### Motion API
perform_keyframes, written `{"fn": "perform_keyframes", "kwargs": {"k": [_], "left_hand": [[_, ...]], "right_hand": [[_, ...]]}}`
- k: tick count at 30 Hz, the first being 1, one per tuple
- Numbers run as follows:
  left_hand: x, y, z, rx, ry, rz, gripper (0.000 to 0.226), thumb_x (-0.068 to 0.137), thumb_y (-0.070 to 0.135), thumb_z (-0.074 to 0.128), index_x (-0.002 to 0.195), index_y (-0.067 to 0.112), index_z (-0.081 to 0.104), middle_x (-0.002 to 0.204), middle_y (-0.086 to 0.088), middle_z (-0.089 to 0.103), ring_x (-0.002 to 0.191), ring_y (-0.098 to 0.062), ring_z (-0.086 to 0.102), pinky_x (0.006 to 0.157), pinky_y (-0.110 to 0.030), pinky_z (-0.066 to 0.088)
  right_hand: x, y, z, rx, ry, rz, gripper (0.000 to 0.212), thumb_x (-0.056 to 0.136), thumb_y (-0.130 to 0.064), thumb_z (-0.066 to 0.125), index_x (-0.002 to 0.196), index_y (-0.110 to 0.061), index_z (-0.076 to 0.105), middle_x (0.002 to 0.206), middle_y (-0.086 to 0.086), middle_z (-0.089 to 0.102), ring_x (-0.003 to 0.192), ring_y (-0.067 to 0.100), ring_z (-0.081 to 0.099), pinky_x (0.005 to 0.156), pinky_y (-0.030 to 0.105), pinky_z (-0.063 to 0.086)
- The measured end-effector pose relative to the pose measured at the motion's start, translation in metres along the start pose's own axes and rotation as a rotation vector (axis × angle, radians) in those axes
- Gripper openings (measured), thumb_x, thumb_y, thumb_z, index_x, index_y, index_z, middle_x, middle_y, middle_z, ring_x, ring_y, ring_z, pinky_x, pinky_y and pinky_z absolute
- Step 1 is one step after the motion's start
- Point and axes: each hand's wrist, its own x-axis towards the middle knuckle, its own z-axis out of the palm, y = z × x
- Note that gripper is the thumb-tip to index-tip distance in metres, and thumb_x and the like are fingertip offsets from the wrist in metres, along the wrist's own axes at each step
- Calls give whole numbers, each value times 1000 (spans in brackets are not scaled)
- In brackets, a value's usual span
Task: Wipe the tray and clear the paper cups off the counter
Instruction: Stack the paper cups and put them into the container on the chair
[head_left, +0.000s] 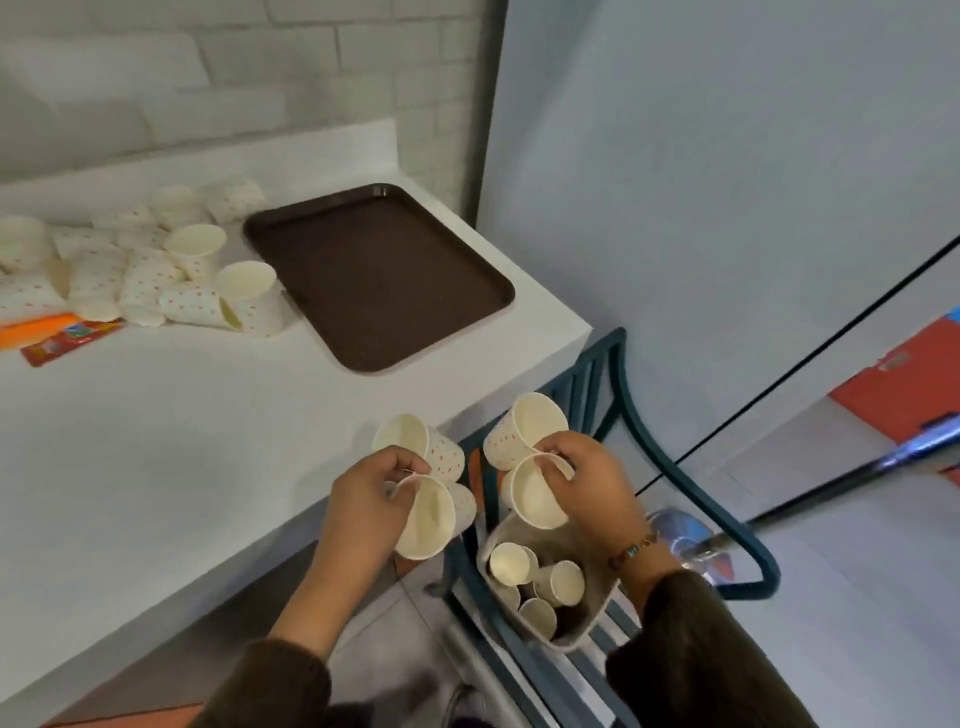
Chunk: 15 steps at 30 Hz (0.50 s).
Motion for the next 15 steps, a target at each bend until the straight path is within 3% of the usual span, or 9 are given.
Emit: {"fn": "perform_keyframes", "kwargs": {"k": [2,6,10,15], "left_hand": [[-2,3,27,64,-69,12,38,79,4,62,68,40,59,74,28,63,75,6,59,59,-6,37],[-4,6,78,207,-185,59,36,79,3,62,71,38,60,83,12,66,75,-2,58,66,-18,47],[-4,2,126,343,-339,67,31,81,6,59,81,36,67,105,3,66,100,-18,57,86,-33,52],[-5,-12,168,516,-446,101,34,83,7,50,95,35,67,110,5,65,107,-23,48,86,-31,45]], "right_hand": [[-10,26,-2,-64,-25,83,17,85,-20,61,101,-21,66,107,-3,67,94,13,57,80,19,37],[-31,66,1,-143,-138,259,17,87,-25,56,100,-24,66,108,1,67,94,18,62,81,27,48],[-51,95,10,-128,-172,399,19,86,-24,54,101,-22,65,111,5,66,98,24,62,86,31,51],[-68,118,27,-131,-221,528,25,89,-32,52,109,-22,61,114,4,65,104,24,62,89,33,51]]}}
